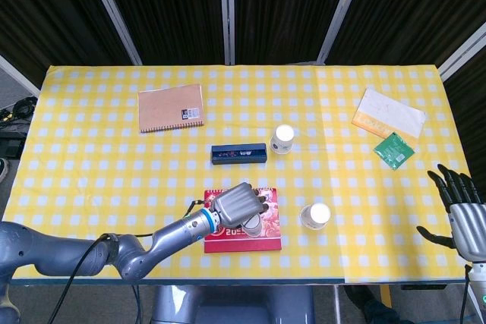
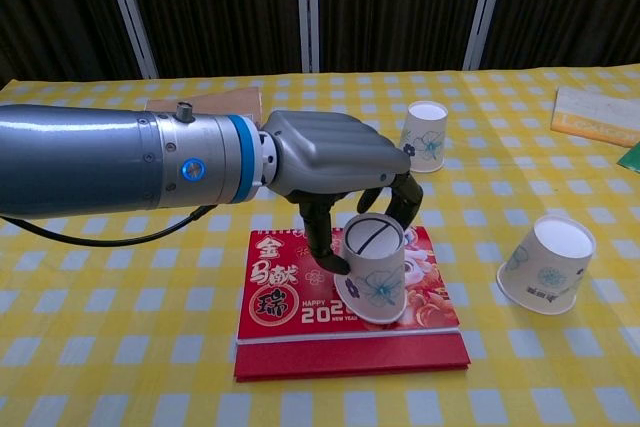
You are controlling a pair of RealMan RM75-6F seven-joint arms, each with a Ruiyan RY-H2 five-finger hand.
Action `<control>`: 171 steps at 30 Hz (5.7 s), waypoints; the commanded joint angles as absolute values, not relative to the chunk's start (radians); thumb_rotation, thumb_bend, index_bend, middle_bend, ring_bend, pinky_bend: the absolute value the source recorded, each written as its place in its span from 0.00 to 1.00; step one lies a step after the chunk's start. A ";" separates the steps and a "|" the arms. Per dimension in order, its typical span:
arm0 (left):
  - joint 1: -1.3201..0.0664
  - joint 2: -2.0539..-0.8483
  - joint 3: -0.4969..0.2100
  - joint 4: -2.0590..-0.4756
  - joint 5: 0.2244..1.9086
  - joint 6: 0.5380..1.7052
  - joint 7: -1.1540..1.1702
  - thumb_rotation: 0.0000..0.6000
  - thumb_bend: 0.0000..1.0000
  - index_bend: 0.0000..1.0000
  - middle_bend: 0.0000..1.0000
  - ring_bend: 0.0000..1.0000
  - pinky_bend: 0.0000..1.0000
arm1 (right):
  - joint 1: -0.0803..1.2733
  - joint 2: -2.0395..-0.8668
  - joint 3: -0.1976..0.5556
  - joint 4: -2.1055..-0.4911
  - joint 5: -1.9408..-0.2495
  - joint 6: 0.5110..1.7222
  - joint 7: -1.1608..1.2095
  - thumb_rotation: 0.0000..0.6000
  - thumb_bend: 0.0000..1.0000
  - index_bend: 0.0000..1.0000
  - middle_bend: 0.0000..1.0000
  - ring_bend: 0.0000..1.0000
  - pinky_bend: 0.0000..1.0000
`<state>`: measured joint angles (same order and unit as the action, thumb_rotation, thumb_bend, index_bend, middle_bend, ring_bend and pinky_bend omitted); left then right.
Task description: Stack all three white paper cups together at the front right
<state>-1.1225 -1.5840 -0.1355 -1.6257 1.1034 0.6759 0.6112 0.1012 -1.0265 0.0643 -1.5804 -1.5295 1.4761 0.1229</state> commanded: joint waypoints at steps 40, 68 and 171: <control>-0.354 -1.033 0.041 -1.877 1.178 1.559 0.353 1.00 0.00 0.00 0.00 0.00 0.00 | 0.368 -0.968 0.095 -1.745 -1.627 1.144 0.115 1.00 0.00 0.07 0.00 0.00 0.00; -0.282 -1.023 0.000 -1.877 1.260 1.483 0.306 1.00 0.00 0.00 0.00 0.00 0.00 | 0.805 -1.191 0.149 -1.811 -1.555 0.656 -0.002 1.00 0.08 0.20 0.20 0.10 0.29; -0.210 -0.966 -0.050 -1.924 1.396 1.383 0.245 1.00 0.00 0.00 0.00 0.00 0.00 | 0.579 -0.950 0.018 -1.874 -1.479 0.888 -0.059 1.00 0.25 0.29 0.25 0.23 0.48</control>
